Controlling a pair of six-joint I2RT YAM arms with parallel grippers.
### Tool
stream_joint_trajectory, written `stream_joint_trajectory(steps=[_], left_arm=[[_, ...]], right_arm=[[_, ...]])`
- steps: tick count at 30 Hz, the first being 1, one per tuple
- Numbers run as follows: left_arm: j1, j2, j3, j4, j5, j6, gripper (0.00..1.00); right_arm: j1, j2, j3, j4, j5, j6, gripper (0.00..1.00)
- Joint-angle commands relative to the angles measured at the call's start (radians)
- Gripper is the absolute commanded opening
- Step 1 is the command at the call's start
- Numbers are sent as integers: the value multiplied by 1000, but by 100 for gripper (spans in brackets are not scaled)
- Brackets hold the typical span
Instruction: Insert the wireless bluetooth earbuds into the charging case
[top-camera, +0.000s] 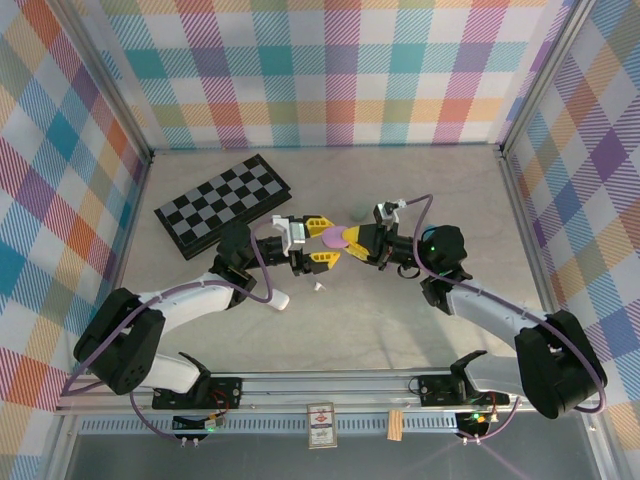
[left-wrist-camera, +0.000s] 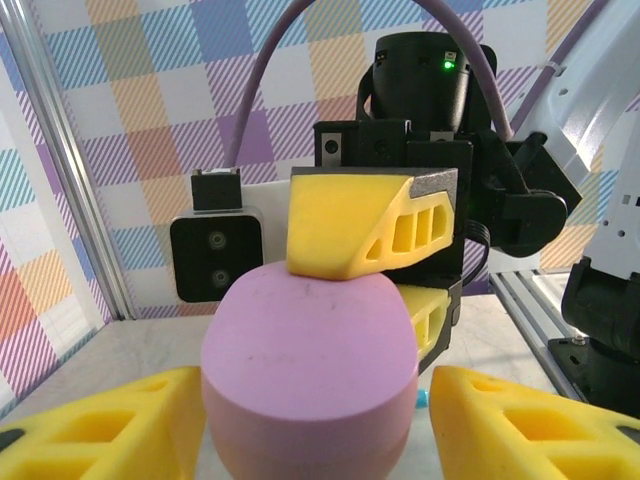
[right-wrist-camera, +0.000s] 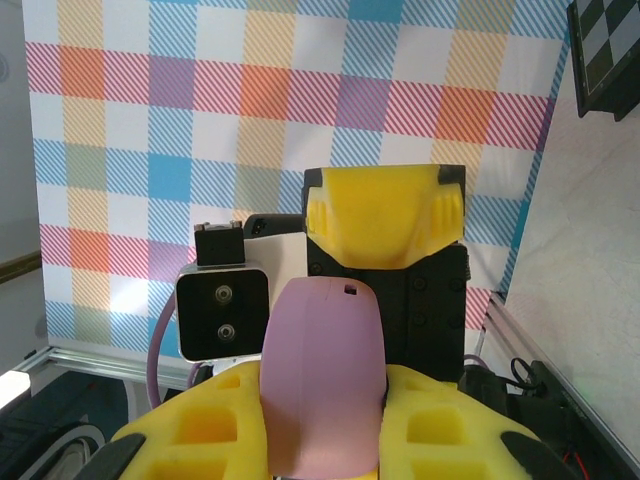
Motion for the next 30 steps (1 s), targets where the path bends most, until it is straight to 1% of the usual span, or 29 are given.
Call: stream_joint_trajectory(steps=[1,6,19,22,24,26,28,29,30], left_arm=[[6,11,2,57,30,14,56],[6,15,9,59,38,9,51],[6,18,16,79,54,-22,51],[6,22,13,77,55,-21,46],[6,25,13,77,57,-21,40],[6,28,12,77,57,-21,38],[6,29,12,76,55,-21,38],[6,30,12,75,54,-22,38],[6,29,13,72,55,-22,38]], right_arm=[[6,-23,24,17,9,-23,3],[5,-17,24,11,10,-23,3],[5,-18,20,-23,15,-42,3],[6,-20,20,-20,16,-40,3],[6,-24,22,-22,16,-38,3],[6,-27,23,-23,17,-38,4],[5,-33,24,-31,18,-44,6],[5,-37,26,-39,20,-50,10],[5,-43,29,-55,20,-61,17]])
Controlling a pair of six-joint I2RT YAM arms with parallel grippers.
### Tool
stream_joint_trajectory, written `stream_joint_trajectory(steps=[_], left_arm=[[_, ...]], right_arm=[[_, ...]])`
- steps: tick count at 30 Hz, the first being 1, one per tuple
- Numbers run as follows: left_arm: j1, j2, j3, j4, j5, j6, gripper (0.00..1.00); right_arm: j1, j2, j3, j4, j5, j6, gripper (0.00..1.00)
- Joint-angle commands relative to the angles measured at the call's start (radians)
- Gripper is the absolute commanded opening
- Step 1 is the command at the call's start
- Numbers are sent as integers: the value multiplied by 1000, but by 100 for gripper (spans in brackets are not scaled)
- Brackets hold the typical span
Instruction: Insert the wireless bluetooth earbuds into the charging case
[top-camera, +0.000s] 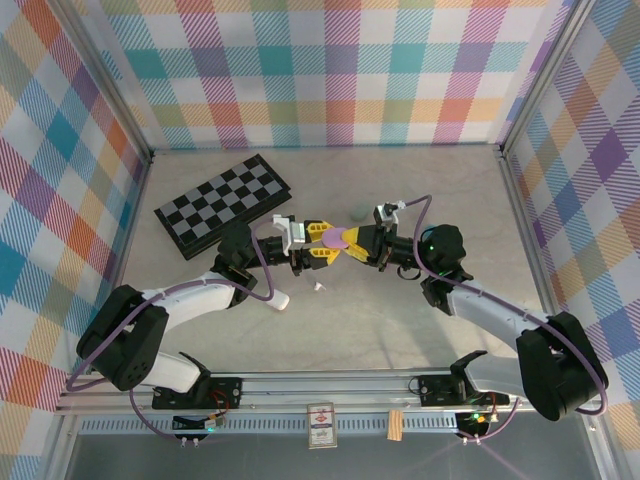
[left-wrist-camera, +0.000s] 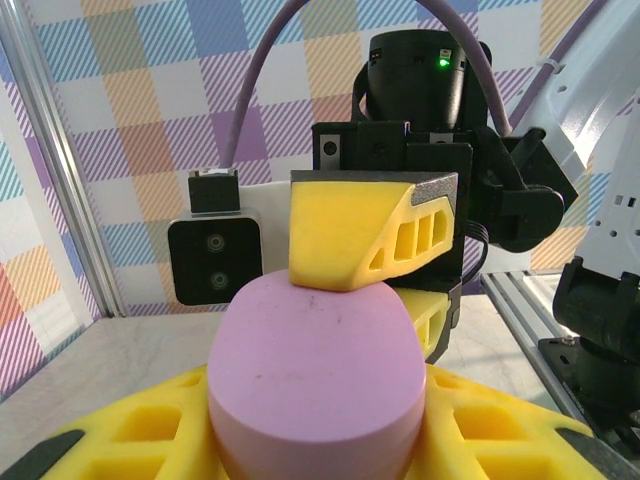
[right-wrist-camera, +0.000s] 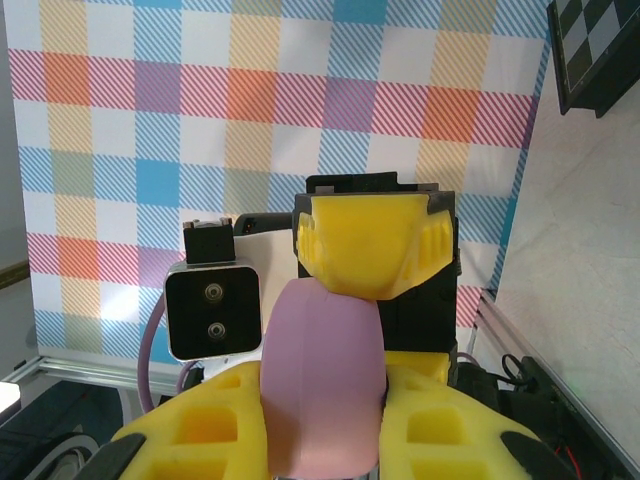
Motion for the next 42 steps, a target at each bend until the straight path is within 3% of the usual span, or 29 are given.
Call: stream_joint_trajectory(steps=[1,4,7,9,13,17,23,27,42], left_arm=[[4,7,15,38,34,1,38],[3,-7,19,-19,30,11,38],[3,-34,19,-118,28,43,38],[3,-53,15,-162,38,49,38],[3,-70,14,-204,76,28,38],[3,-101,9,-221,101,3,38],[3,-153,10,-303,108,21,38],[3,-174,21,-347,122,27,38],[2,-216,56,-437,148,47,37]], right_arm=[[4,-39,33,-28,13,-59,25],[-1,-124,97,-379,14,-307,50],[0,-229,247,-932,118,-743,69],[2,-257,341,-1178,191,-1038,81],[5,-253,494,-1488,204,-1544,89],[21,-213,617,-1637,192,-1832,95],[100,-157,683,-1660,188,-2062,96],[155,-88,721,-1665,246,-2122,97],[169,-28,727,-1511,436,-2024,93]])
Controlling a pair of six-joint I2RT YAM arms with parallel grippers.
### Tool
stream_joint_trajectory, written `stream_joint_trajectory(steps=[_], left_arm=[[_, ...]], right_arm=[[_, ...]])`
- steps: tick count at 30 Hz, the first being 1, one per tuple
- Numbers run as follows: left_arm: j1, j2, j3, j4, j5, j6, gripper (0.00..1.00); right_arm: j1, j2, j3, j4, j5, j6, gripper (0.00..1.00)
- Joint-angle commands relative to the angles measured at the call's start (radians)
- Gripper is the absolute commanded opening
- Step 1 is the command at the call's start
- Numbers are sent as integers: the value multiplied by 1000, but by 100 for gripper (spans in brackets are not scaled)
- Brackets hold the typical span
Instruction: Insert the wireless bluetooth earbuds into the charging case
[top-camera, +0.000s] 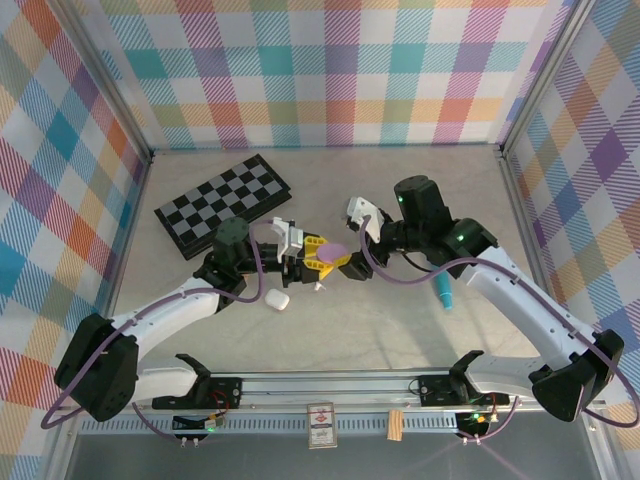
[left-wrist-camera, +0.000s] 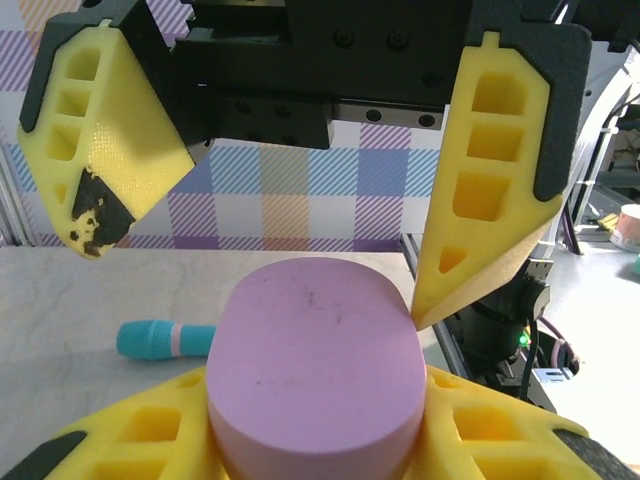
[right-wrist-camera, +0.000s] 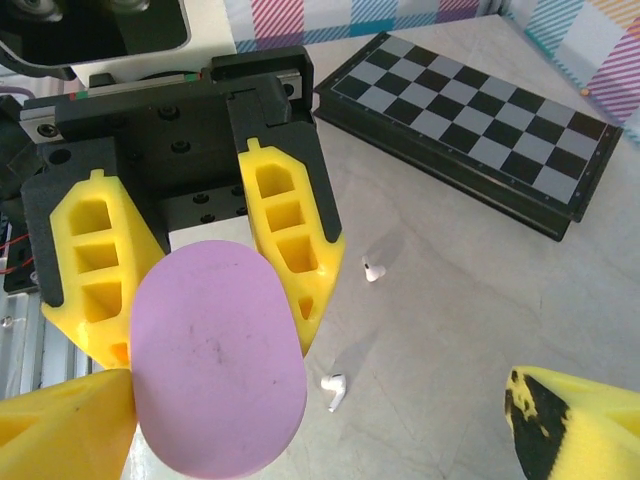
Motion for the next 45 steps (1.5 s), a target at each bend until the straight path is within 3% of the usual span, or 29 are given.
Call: stream_joint_trajectory(steps=[1,25,35,39,45], left_arm=[[1,-30,34,-6,44,22,37],[1,-38,39,-63,59,61,37],[1,-44,45,-65,57,44,37],[2,-34,47,-65,50,44,37],[1,-29,62,-64,59,30,37]], right_arm=[[-1,-16,20,62,59,23,92],[-12,-44,9,177,154,164,86],[-12,-49,-28,155,-56,20,86],[-6,-66,-46,134,-194,-37,93],[33,-31,-37,46,-133,-116,95]])
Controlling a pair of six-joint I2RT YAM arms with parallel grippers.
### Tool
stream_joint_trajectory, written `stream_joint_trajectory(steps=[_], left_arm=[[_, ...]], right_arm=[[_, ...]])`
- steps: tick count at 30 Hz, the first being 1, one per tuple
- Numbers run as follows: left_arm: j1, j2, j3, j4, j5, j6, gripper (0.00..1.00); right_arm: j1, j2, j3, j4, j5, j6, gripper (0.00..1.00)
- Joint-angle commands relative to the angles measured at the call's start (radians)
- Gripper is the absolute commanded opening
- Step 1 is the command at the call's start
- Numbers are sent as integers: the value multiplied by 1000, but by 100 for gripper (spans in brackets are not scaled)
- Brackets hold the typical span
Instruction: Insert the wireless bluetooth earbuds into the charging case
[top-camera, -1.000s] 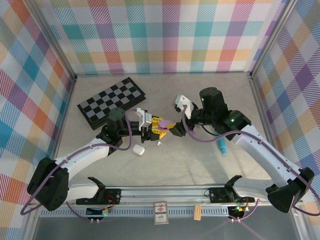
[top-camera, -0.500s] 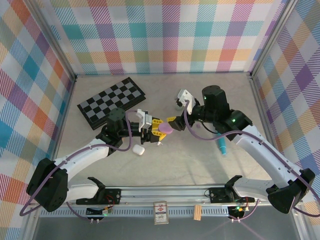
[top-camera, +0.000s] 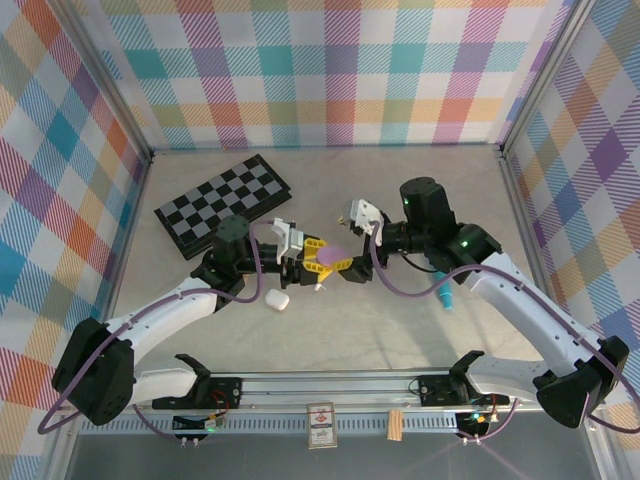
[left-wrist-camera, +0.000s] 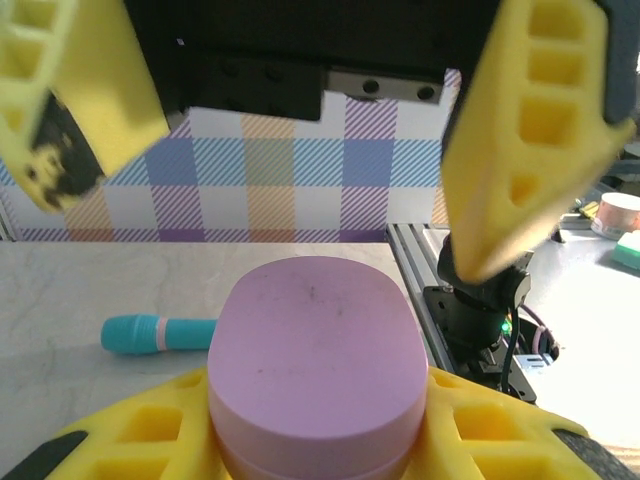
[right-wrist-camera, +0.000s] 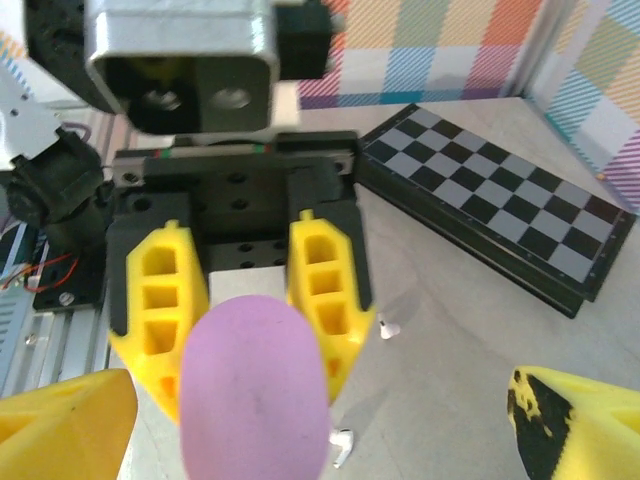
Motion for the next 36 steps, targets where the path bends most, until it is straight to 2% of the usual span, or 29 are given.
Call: stream_joint_trajectory(steps=[1,6,15,26,36], left_arm=[[-3,-10,37,25,31,-12,37],[-3,-12,41,20,42,-22,37],[-3,-24,41,-9,45,-1,38],[-3,-15,42,-34,41,22,38],[-5,-20,55,-41,56,11,38]], right_arm=[[14,9,3,-39,-10,-71,95],[17,21,10,-14,62,-56,92],[16,0,18,39,172,7,74],[16,-17,10,85,145,24,66],[18,-23,-25,119,165,-77,63]])
